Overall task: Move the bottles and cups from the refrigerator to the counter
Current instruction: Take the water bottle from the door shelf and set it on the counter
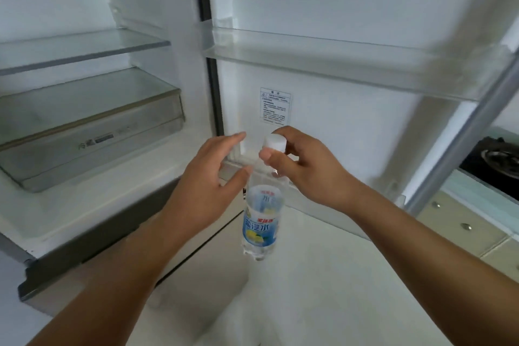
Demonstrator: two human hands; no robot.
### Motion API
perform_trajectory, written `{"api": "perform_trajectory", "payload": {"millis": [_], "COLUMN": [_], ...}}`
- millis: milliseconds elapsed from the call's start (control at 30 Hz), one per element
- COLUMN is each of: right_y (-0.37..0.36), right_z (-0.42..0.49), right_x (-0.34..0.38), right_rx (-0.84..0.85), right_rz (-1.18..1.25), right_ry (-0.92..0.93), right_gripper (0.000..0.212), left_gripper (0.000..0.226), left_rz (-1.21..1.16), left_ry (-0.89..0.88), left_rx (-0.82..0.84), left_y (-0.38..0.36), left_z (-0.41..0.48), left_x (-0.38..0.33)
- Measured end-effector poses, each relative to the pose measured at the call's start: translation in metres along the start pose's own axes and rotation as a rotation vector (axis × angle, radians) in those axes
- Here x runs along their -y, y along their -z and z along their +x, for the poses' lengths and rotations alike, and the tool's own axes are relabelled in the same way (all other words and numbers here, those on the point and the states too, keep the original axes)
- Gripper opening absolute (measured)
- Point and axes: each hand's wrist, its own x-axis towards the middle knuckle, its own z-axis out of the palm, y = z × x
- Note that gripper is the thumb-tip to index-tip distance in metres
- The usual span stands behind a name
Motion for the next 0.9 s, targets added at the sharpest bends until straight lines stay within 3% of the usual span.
{"api": "perform_trajectory", "payload": {"millis": [367,567,900], "right_y": [0.148,0.236,0.340], "right_z": [-0.211,-0.354,-0.545], "right_x": [-0.019,-0.029,-0.034], "right_rx": [-0.338,-0.522,-0.840], "right_rz": [-0.062,-0.203,-0.370], "right_ry": [-0.160,-0.296,-0.588], "right_gripper": [0.037,0.017,0.018], "left_gripper": [0.050,0.055,0.051], "left_rz": [-0.223,-0.322,-0.500], "left_ry": [-0.203,-0.321,-0.473], "left_rx": [0.298,0.521,0.829], "left_y": [-0.163,-0.268,-0.416], "left_z": [-0.037,-0.076,-0.119], "left_x": [-0.140,-0.235,-0.375]}}
